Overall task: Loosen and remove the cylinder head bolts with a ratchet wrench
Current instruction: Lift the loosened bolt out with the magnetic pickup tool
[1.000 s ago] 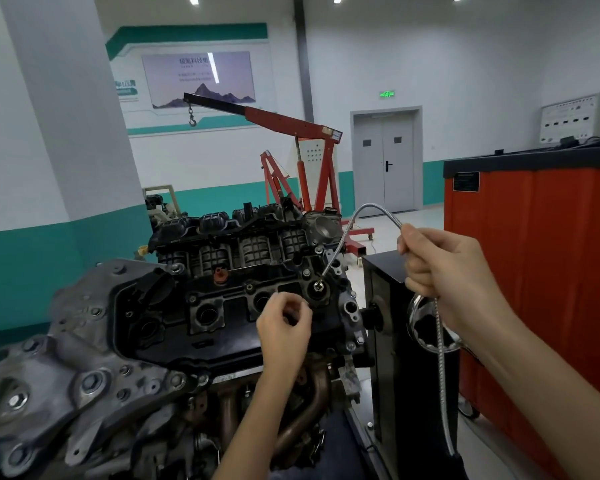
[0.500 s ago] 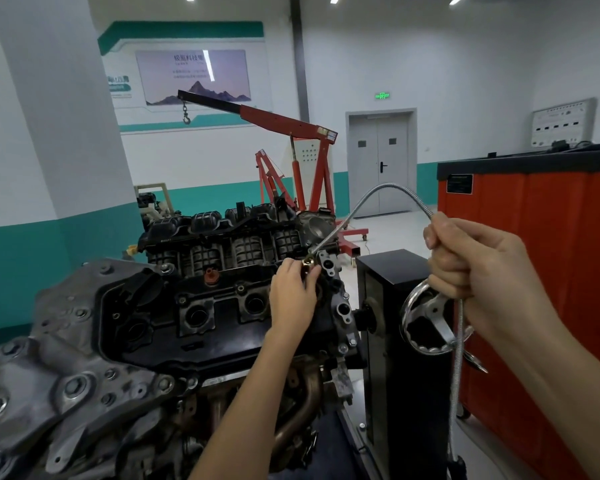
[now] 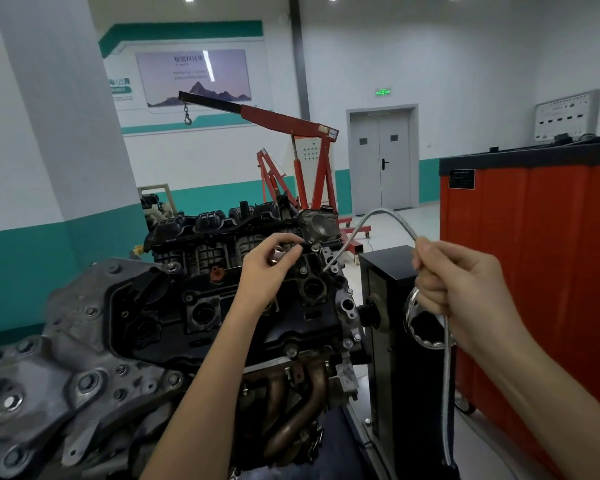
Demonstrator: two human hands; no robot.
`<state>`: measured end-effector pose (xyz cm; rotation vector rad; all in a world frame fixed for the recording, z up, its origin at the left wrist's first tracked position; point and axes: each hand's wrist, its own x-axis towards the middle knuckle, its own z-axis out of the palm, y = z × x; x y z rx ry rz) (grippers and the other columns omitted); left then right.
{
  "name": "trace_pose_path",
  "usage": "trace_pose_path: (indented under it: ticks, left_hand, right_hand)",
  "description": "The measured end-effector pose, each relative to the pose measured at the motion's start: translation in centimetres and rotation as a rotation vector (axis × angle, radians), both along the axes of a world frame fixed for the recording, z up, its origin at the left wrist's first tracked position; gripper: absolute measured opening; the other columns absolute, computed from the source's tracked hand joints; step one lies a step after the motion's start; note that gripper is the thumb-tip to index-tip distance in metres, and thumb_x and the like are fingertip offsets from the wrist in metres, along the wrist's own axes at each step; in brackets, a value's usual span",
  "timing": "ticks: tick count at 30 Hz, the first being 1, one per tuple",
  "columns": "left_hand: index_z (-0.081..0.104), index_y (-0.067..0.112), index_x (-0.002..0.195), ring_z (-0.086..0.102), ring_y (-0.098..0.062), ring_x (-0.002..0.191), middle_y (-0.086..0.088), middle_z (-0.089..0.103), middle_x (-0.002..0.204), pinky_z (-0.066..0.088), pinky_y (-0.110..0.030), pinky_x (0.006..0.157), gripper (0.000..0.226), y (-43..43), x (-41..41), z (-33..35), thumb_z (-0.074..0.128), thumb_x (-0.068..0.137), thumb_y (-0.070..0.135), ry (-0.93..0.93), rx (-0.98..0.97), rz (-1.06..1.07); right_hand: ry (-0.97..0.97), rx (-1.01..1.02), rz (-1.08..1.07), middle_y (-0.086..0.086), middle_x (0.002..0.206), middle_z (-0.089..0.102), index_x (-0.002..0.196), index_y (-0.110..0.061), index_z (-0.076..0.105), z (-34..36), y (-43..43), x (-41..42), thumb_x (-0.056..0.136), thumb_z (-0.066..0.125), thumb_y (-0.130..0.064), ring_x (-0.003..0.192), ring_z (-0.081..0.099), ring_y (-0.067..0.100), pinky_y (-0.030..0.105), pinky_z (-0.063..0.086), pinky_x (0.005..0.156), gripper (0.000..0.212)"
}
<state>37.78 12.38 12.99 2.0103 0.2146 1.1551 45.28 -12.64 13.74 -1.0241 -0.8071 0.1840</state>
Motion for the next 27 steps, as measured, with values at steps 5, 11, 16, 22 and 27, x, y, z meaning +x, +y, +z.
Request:
trace_pose_path:
  ticks: [5,11,16,22,27]
  left_hand:
    - [0.072,0.023,0.112,0.055,-0.006,0.067,0.009,0.058,0.08,0.042,-0.006,0.074,0.026,-1.6,0.5,1.2,0.073,0.086,0.021,0.094,0.136,-0.133]
    - [0.076,0.026,0.101,0.05,0.001,0.056,0.012,0.063,0.066,0.04,-0.01,0.061,0.018,-1.1,1.8,0.9,0.076,0.083,0.026,0.158,0.188,-0.108]
    - [0.07,0.028,0.081,0.049,-0.011,0.057,-0.012,0.066,0.07,0.043,-0.03,0.061,0.006,-1.0,2.2,0.1,0.071,0.087,0.025,0.095,0.166,0.048]
    - [0.075,0.019,0.095,0.056,-0.009,0.063,-0.003,0.072,0.08,0.05,-0.03,0.069,0.011,-2.0,2.5,-0.6,0.073,0.085,0.024,0.063,0.167,0.048]
    - [0.076,0.024,0.091,0.058,-0.019,0.067,-0.002,0.069,0.074,0.049,-0.033,0.067,0.013,-0.5,1.1,-2.5,0.073,0.084,0.034,0.07,0.012,0.094]
  right_hand:
    - [0.017,-0.087,0.003,-0.007,0.043,0.03,0.06,-0.011,0.057,-2.5,2.4,0.3,0.093,0.054,-0.022,0.035,0.02,0.007,0.015,0.021,0.035,0.035]
    - [-0.047,-0.22,-0.097,-0.009,0.039,0.036,0.058,-0.012,0.057,-3.2,6.1,-0.1,0.095,0.054,-0.022,0.033,0.027,0.006,0.018,0.023,0.036,0.038]
    - [-0.142,-0.342,-0.085,-0.009,0.038,0.039,0.059,-0.019,0.057,-2.2,7.7,-0.8,0.093,0.051,-0.022,0.033,0.031,0.006,0.021,0.025,0.04,0.034]
    - [-0.243,-0.411,-0.246,-0.007,0.046,0.045,0.066,-0.018,0.059,-0.9,8.6,-1.3,0.096,0.046,-0.023,0.038,0.039,0.004,0.027,0.032,0.047,0.033]
    - [-0.21,-0.367,-0.291,-0.01,0.037,0.042,0.063,-0.017,0.059,-0.3,6.5,-0.8,0.095,0.049,-0.02,0.032,0.034,0.003,0.019,0.028,0.04,0.034]
